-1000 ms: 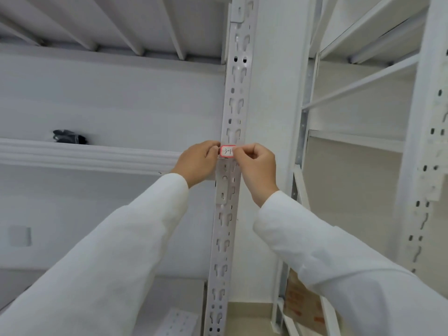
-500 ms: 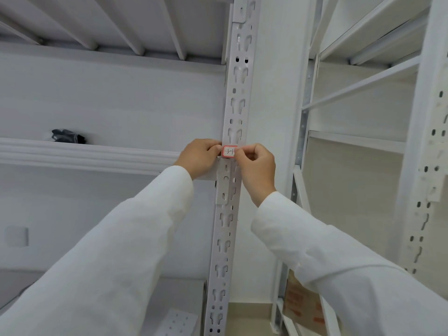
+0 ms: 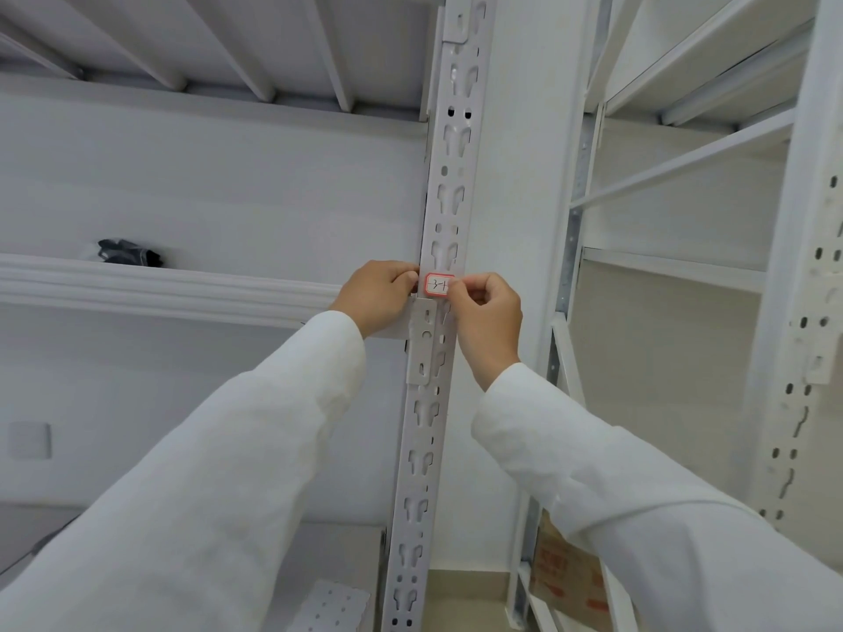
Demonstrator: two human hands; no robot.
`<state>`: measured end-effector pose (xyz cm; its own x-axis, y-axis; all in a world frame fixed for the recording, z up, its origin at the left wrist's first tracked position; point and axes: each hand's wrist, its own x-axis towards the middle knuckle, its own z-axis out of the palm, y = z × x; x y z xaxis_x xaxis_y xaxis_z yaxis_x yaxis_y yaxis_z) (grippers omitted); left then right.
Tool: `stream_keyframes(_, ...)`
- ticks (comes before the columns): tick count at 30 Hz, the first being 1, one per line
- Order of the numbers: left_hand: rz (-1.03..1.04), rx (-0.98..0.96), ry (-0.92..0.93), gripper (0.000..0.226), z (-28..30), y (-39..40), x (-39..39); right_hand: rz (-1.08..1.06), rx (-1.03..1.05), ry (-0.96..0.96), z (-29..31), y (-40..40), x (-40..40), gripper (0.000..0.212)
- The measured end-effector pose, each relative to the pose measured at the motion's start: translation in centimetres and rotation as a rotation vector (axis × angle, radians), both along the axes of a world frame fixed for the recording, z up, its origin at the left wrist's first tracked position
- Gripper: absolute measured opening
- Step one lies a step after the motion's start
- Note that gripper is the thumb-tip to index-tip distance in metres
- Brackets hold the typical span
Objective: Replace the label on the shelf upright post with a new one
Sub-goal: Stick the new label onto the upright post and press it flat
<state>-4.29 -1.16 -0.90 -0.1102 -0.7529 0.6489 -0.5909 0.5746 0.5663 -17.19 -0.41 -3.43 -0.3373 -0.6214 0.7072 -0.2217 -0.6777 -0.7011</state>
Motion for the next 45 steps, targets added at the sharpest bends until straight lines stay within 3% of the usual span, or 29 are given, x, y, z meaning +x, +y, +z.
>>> stream_keyframes(13,0.128,0.022,0.110,0.044,0.1,0.1,-1.3,-0.020,0.004,0.066,0.2,-0.6,-0.8,0.011)
stream_keyframes(18,0.205,0.020,0.067,0.039,0.2,0.2,-1.8,-0.212,0.107,0.204,0.5,-1.1,-2.8,0.044)
stream_keyframes(21,0.181,0.025,0.049,0.033,0.3,0.0,-1.3,-0.017,0.226,0.147,0.6,-1.6,-3.5,0.045)
stream_keyframes(26,0.125,0.049,0.013,0.023,0.5,-0.3,-0.7,0.231,0.327,0.265,1.9,-1.8,-2.4,0.056)
stream_keyframes(30,0.108,0.048,-0.008,0.025,0.5,-0.5,-0.8,0.336,0.280,0.380,1.5,-2.2,-3.7,0.024)
stream_keyframes(35,0.050,0.099,-0.008,0.033,0.7,-0.4,-0.3,0.337,0.359,0.547,2.6,-1.9,-4.5,0.013)
stream_keyframes(39,0.107,0.127,0.005,0.055,1.2,-0.4,-0.7,0.196,0.335,0.570,3.4,-1.7,-3.7,0.035)
stream_keyframes(45,0.120,0.137,-0.040,0.040,1.2,-1.0,-0.9,0.203,0.399,0.605,4.0,-1.4,-4.5,0.037)
